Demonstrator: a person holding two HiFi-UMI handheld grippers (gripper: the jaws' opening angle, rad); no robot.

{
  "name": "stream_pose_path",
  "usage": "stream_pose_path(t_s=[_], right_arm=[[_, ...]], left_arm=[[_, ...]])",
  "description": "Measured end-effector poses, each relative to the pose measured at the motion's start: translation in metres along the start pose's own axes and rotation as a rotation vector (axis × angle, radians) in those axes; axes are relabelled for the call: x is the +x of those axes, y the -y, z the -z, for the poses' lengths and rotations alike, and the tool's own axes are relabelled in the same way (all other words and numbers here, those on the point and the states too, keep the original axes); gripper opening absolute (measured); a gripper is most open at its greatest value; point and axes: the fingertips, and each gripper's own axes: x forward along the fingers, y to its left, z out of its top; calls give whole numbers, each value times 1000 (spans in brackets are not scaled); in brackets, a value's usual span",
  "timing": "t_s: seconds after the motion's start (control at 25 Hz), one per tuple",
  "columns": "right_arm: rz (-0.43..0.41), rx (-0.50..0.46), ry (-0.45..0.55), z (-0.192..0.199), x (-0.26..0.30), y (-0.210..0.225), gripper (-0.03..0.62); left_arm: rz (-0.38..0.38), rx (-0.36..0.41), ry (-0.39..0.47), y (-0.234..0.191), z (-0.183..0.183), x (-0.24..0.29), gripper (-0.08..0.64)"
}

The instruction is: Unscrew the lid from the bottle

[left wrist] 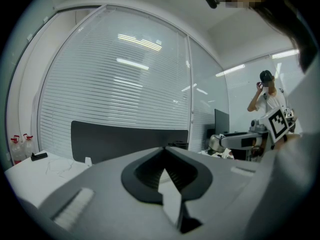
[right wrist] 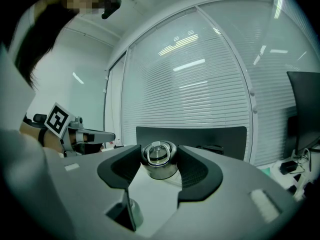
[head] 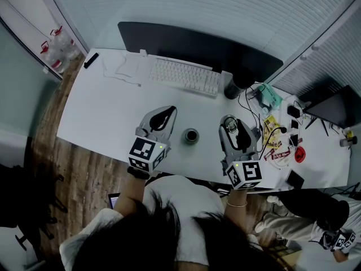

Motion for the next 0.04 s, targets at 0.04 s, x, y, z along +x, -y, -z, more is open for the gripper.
stream_pose_path(t_s=[0.04], right_arm=[[-1,1,-1,0,0,1,229]], left_arm=[[-1,0,-1,1,0,1,58]])
